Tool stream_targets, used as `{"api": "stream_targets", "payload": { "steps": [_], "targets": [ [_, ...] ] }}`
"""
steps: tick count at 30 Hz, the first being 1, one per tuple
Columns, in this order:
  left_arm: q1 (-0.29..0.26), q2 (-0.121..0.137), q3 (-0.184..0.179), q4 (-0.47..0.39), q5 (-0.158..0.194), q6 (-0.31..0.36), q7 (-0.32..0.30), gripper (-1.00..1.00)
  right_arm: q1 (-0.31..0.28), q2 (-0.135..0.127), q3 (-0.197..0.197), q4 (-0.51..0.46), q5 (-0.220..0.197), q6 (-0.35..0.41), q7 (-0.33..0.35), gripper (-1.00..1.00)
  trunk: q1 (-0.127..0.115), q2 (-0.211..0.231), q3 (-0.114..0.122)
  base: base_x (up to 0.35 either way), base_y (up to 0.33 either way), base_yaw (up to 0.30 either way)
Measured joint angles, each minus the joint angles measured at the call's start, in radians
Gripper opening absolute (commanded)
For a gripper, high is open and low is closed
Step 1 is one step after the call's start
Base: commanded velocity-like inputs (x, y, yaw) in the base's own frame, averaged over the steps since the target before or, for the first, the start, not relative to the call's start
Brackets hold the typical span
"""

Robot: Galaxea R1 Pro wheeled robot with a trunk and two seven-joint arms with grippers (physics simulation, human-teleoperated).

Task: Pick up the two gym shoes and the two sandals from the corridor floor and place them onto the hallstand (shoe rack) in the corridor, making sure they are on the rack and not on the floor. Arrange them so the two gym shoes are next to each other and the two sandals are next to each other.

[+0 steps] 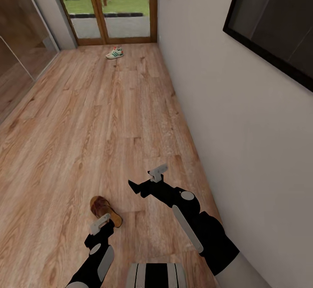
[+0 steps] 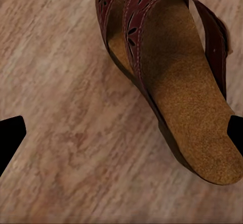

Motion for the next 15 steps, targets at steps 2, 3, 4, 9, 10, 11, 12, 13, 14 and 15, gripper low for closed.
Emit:
{"api": "stream_targets", "payload": {
  "steps": [2,3,4,9,10,11,12,13,14,15],
  "targets": [
    [-0.001,0.0,-0.001,-0.001,0.0,0.0,-0.001,1.0,0.0,0.0,0.0,0.0,0.0,0.0,0.0,1.0,0.0,0.0,-0.001,0.0,0.0,-0.014],
    [-0.002,0.0,-0.001,-0.001,0.0,0.0,-0.001,1.0,0.0,0.0,0.0,0.0,0.0,0.0,0.0,1.0,0.0,0.0,-0.001,0.0,0.0,-0.01],
    [-0.003,0.0,-0.001,-0.002,0.0,0.0,-0.001,1.0,0.0,0.0,0.0,0.0,0.0,0.0,0.0,1.0,0.0,0.0,-0.001,0.0,0.0,-0.006],
    [-0.008,0.0,-0.005,-0.003,0.0,0.001,-0.001,1.0,0.0,0.0,0.0,0.0,0.0,0.0,0.0,1.0,0.0,0.0,-0.001,0.0,0.0,-0.003],
    [-0.008,0.0,-0.008,-0.003,0.0,0.001,-0.001,1.0,0.0,0.0,0.0,0.0,0.0,0.0,0.0,1.0,0.0,0.0,-0.001,0.0,0.0,0.0],
    [-0.008,0.0,-0.018,-0.003,0.0,0.001,-0.001,1.0,0.0,0.0,0.0,0.0,0.0,0.0,0.0,1.0,0.0,0.0,-0.001,0.0,0.0,0.0],
    [-0.008,0.0,-0.025,-0.003,0.0,0.001,-0.001,1.0,0.0,0.0,0.0,0.0,0.0,0.0,0.0,1.0,0.0,0.0,-0.002,0.0,0.0,0.0],
    [-0.008,0.0,-0.04,-0.003,0.001,0.001,-0.001,1.0,0.0,0.0,0.0,0.0,0.0,0.0,0.0,1.0,0.0,0.0,-0.002,0.0,0.0,0.0],
    [-0.008,0.0,-0.048,-0.003,0.001,0.002,-0.001,1.0,0.0,0.0,0.0,0.0,0.001,0.0,0.0,1.0,0.0,0.0,-0.002,0.0,0.0,0.0],
    [-0.008,0.0,-0.062,-0.003,0.001,0.002,-0.001,1.0,0.0,0.0,0.0,0.0,0.0,0.0,0.0,1.0,0.0,0.0,-0.002,0.0,0.0,0.0]
  ]
}}
